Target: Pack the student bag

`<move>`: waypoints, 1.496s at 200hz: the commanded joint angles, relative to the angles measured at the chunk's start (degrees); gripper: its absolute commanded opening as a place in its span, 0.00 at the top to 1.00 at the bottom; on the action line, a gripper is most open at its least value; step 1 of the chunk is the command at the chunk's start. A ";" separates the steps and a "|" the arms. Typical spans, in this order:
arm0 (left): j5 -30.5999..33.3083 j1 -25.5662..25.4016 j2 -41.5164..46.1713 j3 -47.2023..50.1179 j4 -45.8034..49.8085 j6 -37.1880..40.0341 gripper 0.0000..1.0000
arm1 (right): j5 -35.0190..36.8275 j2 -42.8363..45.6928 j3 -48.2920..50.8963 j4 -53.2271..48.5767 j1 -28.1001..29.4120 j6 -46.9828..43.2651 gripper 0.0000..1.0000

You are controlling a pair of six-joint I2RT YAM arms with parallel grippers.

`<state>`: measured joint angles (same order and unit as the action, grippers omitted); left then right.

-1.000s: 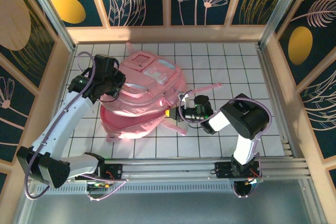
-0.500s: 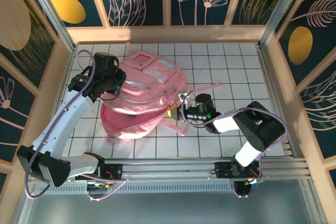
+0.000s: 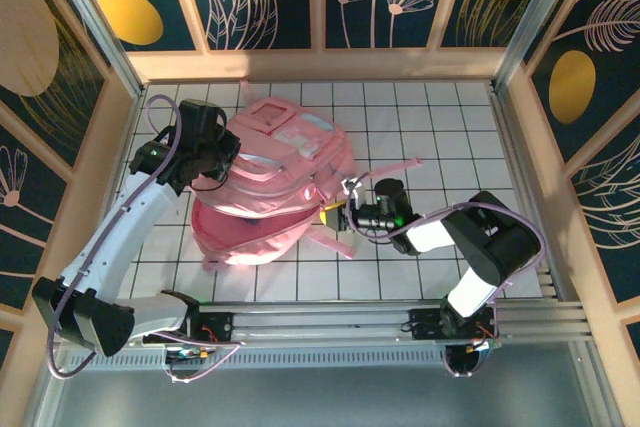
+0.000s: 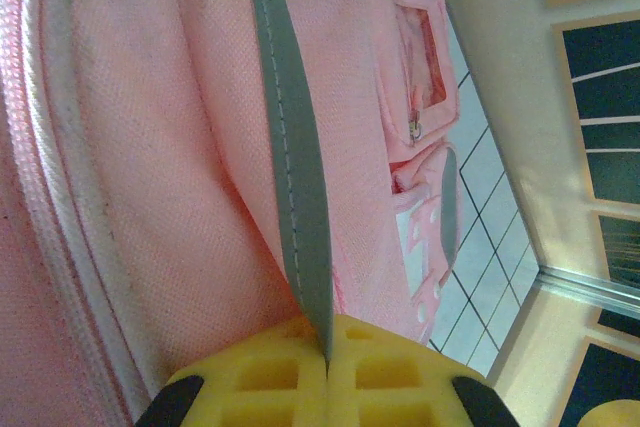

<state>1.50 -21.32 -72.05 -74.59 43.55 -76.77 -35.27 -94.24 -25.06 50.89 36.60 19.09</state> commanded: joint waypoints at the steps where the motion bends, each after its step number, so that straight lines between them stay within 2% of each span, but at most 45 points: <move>1: -0.79 0.14 1.48 -2.76 -5.73 1.10 1.00 | 6.11 0.51 0.71 -1.34 3.48 -7.78 0.62; 15: -0.84 0.14 1.39 -2.91 -5.76 1.16 1.00 | 15.52 1.98 1.54 -1.73 7.06 -14.10 0.61; 29: -0.86 0.12 1.30 -3.10 -5.84 1.19 1.00 | 22.04 2.80 3.56 1.82 9.06 -18.17 0.61; 49: -1.10 0.14 1.26 -3.02 -6.01 1.10 1.00 | 28.33 2.22 4.23 3.89 9.28 -19.62 0.60; 66: -1.15 0.07 1.12 -2.93 -6.09 1.10 1.00 | 30.87 1.21 4.56 5.55 9.29 -20.01 0.60; 161: -1.32 0.12 0.82 -2.58 -6.69 1.34 1.00 | 24.82 -2.48 0.98 8.17 10.11 -16.55 0.64; 224: -1.58 0.12 1.30 -1.73 -7.27 1.35 1.00 | 19.78 -2.90 3.49 16.53 9.98 -14.60 0.67; 246: -1.59 0.13 1.48 -1.53 -7.36 1.25 1.00 | 21.27 -4.13 2.16 15.86 9.98 -13.73 0.68; 270: -1.59 0.14 1.66 -1.52 -7.35 1.01 1.00 | 24.44 -6.19 -0.65 11.15 9.25 -13.56 0.78; 299: -1.50 0.13 1.85 -1.74 -7.27 0.77 1.00 | 24.17 -6.58 1.11 13.99 8.66 -12.56 0.94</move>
<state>0.64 -21.32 -72.05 -74.59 42.59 -76.77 -11.46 -100.20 -24.18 62.39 45.87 5.30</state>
